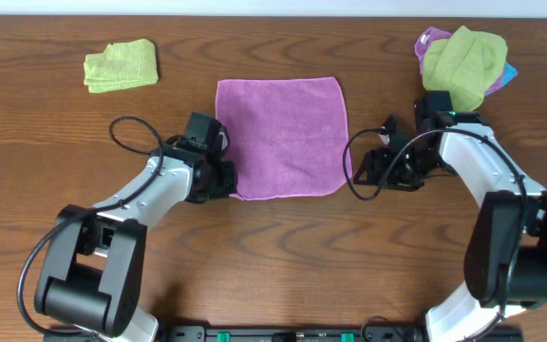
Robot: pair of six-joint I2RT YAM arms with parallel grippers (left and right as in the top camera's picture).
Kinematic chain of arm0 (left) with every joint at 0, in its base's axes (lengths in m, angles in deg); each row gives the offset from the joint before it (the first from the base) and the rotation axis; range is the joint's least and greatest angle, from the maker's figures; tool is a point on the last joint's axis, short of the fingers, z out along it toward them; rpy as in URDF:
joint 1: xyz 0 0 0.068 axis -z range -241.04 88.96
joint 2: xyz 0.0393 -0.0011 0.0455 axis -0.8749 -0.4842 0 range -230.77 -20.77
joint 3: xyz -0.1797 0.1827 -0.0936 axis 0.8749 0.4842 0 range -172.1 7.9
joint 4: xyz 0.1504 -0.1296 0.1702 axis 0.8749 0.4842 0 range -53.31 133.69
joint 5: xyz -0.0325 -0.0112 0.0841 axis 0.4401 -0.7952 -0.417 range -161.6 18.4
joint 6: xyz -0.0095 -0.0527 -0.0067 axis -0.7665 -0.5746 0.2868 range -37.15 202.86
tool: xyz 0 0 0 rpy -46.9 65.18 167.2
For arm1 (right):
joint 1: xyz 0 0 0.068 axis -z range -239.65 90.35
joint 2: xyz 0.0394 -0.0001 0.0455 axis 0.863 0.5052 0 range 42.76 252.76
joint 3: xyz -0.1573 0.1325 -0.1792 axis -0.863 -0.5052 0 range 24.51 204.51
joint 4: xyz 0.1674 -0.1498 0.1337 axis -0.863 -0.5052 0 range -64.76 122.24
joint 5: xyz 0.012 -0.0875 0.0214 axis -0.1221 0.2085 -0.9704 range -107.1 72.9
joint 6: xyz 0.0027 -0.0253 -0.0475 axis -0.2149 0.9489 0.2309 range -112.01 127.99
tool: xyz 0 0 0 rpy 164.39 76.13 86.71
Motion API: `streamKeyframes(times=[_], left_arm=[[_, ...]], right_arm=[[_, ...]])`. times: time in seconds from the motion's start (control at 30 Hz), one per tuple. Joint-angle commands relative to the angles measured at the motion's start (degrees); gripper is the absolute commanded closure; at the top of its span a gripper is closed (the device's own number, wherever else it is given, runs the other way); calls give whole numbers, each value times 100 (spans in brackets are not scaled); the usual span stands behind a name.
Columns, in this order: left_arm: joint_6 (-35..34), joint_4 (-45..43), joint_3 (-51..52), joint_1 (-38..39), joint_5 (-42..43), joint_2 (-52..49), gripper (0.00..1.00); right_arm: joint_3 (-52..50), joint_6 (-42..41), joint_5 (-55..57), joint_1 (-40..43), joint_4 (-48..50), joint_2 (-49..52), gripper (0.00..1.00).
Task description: Fold the cloth
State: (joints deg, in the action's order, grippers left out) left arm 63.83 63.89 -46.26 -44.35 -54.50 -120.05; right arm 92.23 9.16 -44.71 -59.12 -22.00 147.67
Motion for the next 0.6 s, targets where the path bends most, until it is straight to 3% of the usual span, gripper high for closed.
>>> streamKeyframes(times=[0.0, 0.07, 0.13, 0.23, 0.27, 0.57], left_arm=[[164, 328, -120, -186, -166, -31, 94], [260, 549, -120, -251, -164, -24, 91], [319, 664, -120, -297, -168, -24, 77], [361, 645, -127, -385, -166, -24, 41], [363, 645, -138, -417, -166, -24, 25], [380, -153, -275, -852, 33, -24, 16]], right_arm=[[22, 155, -114, 63, -17, -22, 31], [22, 155, -111, 61, -17, -22, 30], [22, 175, -114, 61, -11, -22, 29], [22, 175, -125, 61, 33, -22, 28], [22, 223, -179, 61, 50, -22, 28], [22, 627, -549, 68, 396, -9, 32]])
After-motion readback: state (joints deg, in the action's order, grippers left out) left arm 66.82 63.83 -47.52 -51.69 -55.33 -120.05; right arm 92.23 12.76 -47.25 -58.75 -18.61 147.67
